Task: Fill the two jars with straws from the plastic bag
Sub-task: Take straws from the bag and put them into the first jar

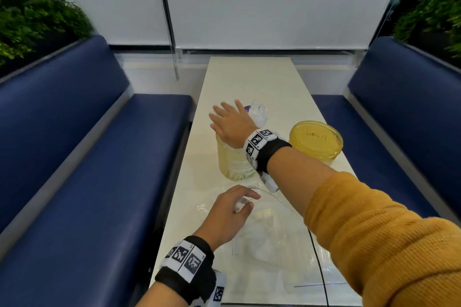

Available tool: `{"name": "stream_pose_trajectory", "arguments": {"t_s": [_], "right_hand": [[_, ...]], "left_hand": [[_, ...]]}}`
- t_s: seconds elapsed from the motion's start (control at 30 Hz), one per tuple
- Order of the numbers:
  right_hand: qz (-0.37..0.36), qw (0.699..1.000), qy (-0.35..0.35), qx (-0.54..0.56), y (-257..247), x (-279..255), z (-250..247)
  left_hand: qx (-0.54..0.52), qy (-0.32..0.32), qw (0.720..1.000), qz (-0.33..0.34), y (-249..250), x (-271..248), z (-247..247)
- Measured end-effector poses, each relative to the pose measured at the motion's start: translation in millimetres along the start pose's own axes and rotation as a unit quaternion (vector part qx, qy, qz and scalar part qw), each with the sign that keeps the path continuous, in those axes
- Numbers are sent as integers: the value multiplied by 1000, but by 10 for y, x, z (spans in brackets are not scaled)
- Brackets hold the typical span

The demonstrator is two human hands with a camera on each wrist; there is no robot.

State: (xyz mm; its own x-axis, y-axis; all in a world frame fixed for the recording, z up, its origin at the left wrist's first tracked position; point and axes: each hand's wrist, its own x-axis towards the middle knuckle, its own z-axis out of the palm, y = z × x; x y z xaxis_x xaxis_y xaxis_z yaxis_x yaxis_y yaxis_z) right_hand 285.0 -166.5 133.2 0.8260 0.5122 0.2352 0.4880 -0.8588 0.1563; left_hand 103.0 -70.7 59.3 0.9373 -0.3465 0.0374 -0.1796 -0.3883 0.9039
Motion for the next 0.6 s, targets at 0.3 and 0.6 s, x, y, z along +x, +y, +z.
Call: {"name": "stream_pose_trajectory", "arguments": {"t_s": [0.3, 0.6], "right_hand": [[123, 975, 65, 174, 522, -854, -678], [171, 940, -210, 207, 558, -2714, -424]], "left_hand": [[48, 48, 996, 60, -42, -97, -137], [156, -63, 984, 52, 100, -212, -32]]}}
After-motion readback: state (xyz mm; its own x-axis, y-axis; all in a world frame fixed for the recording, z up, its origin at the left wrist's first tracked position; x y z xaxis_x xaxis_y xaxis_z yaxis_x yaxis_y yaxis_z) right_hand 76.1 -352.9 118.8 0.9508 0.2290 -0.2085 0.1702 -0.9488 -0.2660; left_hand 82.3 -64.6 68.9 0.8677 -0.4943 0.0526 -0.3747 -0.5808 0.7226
